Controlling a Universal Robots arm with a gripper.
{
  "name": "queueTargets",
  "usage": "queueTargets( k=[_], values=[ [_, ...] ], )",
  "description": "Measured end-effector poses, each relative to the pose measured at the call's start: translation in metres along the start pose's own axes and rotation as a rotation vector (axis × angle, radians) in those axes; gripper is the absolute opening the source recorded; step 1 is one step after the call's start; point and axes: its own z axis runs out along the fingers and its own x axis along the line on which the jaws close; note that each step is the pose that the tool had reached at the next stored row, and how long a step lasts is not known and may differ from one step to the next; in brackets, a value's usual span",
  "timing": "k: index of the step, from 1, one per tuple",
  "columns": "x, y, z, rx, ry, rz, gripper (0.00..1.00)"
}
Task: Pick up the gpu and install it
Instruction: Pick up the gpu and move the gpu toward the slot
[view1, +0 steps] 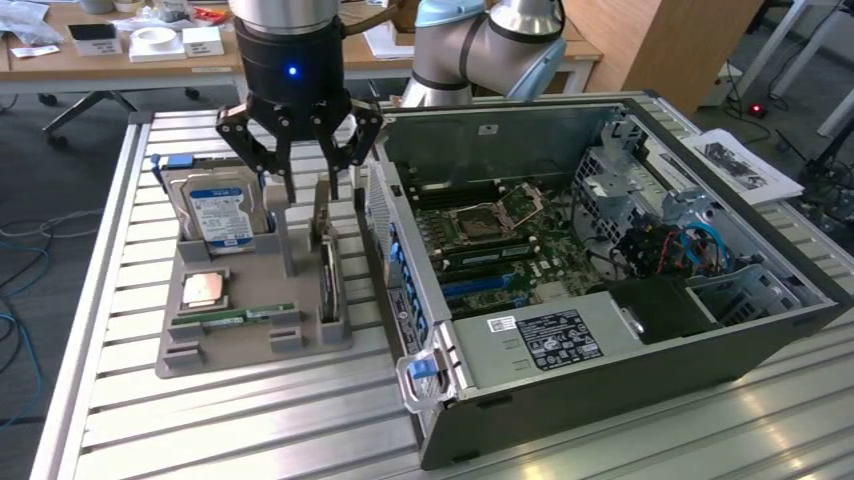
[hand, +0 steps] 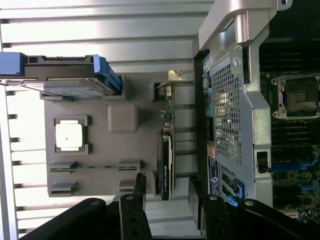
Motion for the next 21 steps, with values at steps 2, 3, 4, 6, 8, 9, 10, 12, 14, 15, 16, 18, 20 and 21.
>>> queueTargets(
  k=[2, 3, 4, 6, 8, 9, 10, 12, 14, 15, 16, 18, 20, 21],
  values=[
    [0.000, -0.0001, 0.0030, 0.0000, 0.0000, 0.000, 0.47],
    [0.000, -0.0002, 0.0045, 0.0000, 0.0000, 0.000, 0.47],
    [0.000, -0.0003, 0.0059, 0.0000, 0.0000, 0.000, 0.47],
    [0.000, -0.0004, 0.0089, 0.0000, 0.0000, 0.000, 0.47],
    [0.000, -0.0006, 0.0125, 0.0000, 0.0000, 0.000, 0.47],
    [0.000, -0.0006, 0.0143, -0.0001, 0.0000, 0.000, 0.47],
    [0.000, -0.0007, 0.0162, -0.0001, -0.0001, 0.000, 0.47],
    [0.001, -0.0009, 0.0198, -0.0001, -0.0001, 0.000, 0.47],
    [0.001, -0.0011, 0.0235, 0.0001, 0.0000, 0.000, 0.47],
    [0.001, -0.0011, 0.0253, 0.0000, 0.0000, 0.000, 0.47],
    [0.001, -0.0012, 0.0271, 0.0000, 0.0000, 0.000, 0.47],
    [0.001, -0.0014, 0.0307, 0.0000, 0.0000, 0.000, 0.47],
    [0.001, -0.0016, 0.0343, 0.0000, -0.0001, 0.000, 0.47],
    [0.001, -0.0016, 0.0359, 0.0000, 0.0000, 0.000, 0.47]
  ],
)
